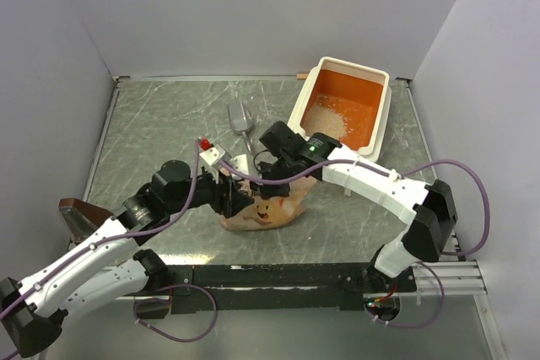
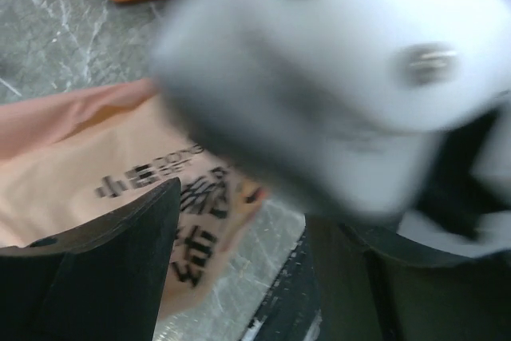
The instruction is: Fill the litter box with clean litter
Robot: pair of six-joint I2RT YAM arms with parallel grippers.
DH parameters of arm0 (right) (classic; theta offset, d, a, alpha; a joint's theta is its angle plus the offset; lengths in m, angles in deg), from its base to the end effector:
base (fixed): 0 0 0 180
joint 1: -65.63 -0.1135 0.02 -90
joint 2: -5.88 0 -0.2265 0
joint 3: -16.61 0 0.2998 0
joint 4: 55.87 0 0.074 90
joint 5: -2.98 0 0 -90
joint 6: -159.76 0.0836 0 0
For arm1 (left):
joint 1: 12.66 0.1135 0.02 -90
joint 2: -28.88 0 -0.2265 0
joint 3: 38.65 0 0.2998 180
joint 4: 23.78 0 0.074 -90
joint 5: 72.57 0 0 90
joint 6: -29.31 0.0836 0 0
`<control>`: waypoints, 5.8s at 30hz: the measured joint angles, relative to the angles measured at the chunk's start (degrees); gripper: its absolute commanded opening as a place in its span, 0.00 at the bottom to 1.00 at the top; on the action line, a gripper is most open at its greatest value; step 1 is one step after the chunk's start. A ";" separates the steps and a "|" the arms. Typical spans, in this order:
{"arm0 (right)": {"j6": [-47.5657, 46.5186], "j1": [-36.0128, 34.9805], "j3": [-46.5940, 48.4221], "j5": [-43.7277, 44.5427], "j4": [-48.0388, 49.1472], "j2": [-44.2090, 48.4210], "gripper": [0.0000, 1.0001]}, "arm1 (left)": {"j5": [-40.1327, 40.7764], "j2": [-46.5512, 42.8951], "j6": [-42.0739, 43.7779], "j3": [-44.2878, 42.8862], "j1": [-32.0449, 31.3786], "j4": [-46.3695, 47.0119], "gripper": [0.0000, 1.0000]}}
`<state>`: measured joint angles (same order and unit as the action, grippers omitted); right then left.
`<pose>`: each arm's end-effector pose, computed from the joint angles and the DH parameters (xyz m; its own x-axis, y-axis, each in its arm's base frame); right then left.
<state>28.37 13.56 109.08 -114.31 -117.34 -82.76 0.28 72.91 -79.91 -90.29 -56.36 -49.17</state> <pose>0.2114 0.3336 0.2347 0.1737 -0.7331 -0.6576 -0.9824 -0.1759 -0.0633 0.2005 -0.2257 0.2636 -0.4926 0.0357 -0.8695 0.7424 0.5386 -0.3985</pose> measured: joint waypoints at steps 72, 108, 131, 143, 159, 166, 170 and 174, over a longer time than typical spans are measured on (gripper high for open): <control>2.03 8.37 -18.25 -0.79 14.78 27.15 0.49 | 12.90 2.91 19.69 0.96 -14.47 -8.74 0.01; -6.03 8.87 -17.55 -13.16 11.41 9.84 0.00 | 18.86 -3.37 23.39 1.53 -14.71 -14.47 0.01; 6.73 8.81 -24.48 -6.34 23.91 17.07 0.63 | 10.40 7.45 36.13 -1.84 0.72 -6.34 0.01; 29.44 11.34 -14.93 23.10 22.67 17.84 0.86 | 9.73 4.50 34.99 1.53 1.05 -3.15 0.01; 62.86 19.12 -27.63 38.40 10.84 14.95 0.69 | 9.38 3.56 33.42 1.99 1.14 -3.17 0.01; 64.50 25.31 -23.63 41.86 10.12 -0.15 0.72 | 8.92 2.71 33.27 2.51 1.14 -3.17 0.01; 64.19 27.61 -21.49 43.71 11.21 -4.09 0.76 | 8.92 2.71 33.27 2.51 1.14 -3.15 0.01; 62.29 30.08 -19.26 44.44 11.61 -5.86 0.78 | 8.92 2.71 33.27 2.54 1.14 -3.15 0.01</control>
<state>90.66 43.63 89.82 -69.88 -105.74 -88.62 9.20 75.62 -46.65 -87.75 -55.23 -52.32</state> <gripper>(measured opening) 0.769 0.030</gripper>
